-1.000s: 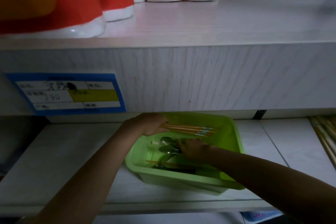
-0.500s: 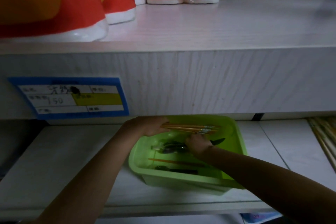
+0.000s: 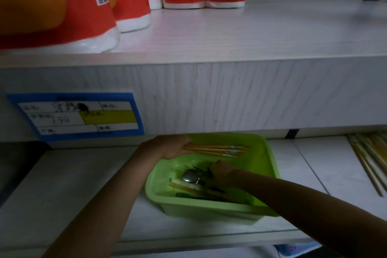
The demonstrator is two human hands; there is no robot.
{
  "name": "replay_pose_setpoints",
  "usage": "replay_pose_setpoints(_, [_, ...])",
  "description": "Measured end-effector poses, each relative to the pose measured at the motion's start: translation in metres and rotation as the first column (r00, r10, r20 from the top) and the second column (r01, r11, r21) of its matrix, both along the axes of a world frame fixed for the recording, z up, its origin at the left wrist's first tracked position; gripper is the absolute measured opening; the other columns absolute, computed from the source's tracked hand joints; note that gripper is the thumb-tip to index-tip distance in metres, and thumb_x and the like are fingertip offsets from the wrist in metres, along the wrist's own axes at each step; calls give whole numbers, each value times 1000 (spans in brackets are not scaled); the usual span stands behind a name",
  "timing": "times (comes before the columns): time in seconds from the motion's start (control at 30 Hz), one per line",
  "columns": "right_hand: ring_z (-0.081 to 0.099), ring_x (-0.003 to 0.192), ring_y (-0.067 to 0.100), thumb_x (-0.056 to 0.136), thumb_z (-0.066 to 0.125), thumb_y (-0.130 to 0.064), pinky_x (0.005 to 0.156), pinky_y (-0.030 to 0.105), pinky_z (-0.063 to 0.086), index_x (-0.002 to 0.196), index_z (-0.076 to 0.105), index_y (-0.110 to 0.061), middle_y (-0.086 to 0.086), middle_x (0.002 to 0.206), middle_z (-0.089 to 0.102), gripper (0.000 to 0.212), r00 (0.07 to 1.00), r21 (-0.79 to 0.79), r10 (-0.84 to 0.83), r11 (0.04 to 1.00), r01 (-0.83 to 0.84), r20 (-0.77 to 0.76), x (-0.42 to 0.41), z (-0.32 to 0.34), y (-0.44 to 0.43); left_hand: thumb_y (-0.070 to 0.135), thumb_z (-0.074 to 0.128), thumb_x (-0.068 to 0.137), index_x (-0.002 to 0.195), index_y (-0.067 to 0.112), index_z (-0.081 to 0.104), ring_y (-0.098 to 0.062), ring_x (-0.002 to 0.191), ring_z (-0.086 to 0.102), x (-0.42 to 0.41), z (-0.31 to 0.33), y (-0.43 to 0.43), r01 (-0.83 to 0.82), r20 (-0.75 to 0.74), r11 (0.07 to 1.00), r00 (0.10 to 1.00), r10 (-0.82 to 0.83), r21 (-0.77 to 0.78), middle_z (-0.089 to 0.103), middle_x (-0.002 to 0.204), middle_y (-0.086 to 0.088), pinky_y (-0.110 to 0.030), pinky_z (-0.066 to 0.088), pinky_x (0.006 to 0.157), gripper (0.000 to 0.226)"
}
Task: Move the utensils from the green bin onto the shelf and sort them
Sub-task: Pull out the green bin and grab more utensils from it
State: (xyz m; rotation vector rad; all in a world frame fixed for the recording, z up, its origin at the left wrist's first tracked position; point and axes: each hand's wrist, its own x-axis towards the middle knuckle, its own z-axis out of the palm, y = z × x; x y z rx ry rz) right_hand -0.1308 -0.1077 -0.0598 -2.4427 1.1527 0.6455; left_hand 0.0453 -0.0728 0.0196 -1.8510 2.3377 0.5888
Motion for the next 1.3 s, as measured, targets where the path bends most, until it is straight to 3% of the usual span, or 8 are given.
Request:
replay_pose_setpoints(0.23, [57, 111, 35, 95, 51, -29, 87, 37, 48, 117, 56, 3, 24, 122, 58, 39, 996, 10, 70, 998, -69, -50, 1, 9, 6, 39, 45, 96, 109, 9, 57, -11, 84, 46, 0, 1, 1, 2, 30, 1000, 1000, -1, -12, 60, 109, -11, -22, 26, 65, 34])
replay_pose_setpoints(0.43, [51, 120, 37, 98, 37, -14, 94, 43, 42, 131, 41, -4, 21, 129, 52, 35, 972, -255, 202, 940, -227, -120, -6, 46, 17, 38, 42, 97, 117, 10, 57, -22, 104, 56, 0, 6, 7, -16, 53, 999, 998, 18, -44, 60, 116, -11, -22, 29, 67, 38])
replay_pose_setpoints(0.57, [52, 119, 33, 98, 36, -12, 90, 42, 45, 125, 50, -8, 16, 126, 56, 31, 942, -350, 268, 878, -325, -202, -16, 80, 26, 37, 43, 97, 114, 14, 59, -13, 85, 51, 2, 9, 10, -86, -32, 996, 996, 86, -21, 60, 107, -7, -24, 30, 54, 33])
replay_pose_setpoints(0.77, [52, 116, 30, 101, 31, -27, 83, 35, 42, 126, 46, -14, 13, 122, 56, 31, 987, -434, 128, 887, -157, -95, -55, 138, 48, 37, 46, 95, 77, 27, 47, -12, 76, 49, 6, 25, 15, -93, -173, 996, 981, 89, -18, 50, 77, 6, -20, 32, 55, 21])
replay_pose_setpoints(0.9, [60, 94, 22, 100, 34, -31, 80, 35, 47, 107, 54, -21, 6, 102, 60, 23, 982, -334, -15, 939, 79, 188, -96, 169, 73, 37, 48, 95, 76, 20, 50, -7, 65, 51, -9, 47, 22, -59, -226, 998, 972, 55, -9, 53, 72, 6, -20, 35, 54, 25])
replay_pose_setpoints(1.07, [50, 57, -7, 98, 40, -20, 56, 11, 40, 88, 55, -29, -8, 73, 50, 20, 699, 185, -393, 916, 357, 597, -157, 177, 121, 32, 47, 95, 76, 20, 47, -2, 44, 36, -42, 66, 54, -31, -442, 981, 890, 114, 190, 44, 57, 9, -13, 29, 39, 22])
replay_pose_setpoints(1.2, [44, 53, 3, 94, 41, -21, 51, 14, 38, 94, 57, -14, -2, 68, 47, 17, 273, 632, -769, 633, 447, 578, -194, 152, 162, 30, 47, 95, 79, 18, 45, 0, 37, 25, -69, 70, 82, 11, -589, 942, 783, 202, 337, 37, 44, 10, -14, 20, 36, 20])
replay_pose_setpoints(1.3, [45, 54, 9, 85, 54, -33, 51, 17, 39, 94, 59, -8, 0, 65, 49, 27, 52, 766, -863, 472, 436, 503, -225, 135, 192, 28, 47, 94, 81, 16, 44, -2, 36, 22, -95, 66, 104, 40, -640, 912, 725, 254, 408, 34, 47, 9, -14, 17, 34, 18])
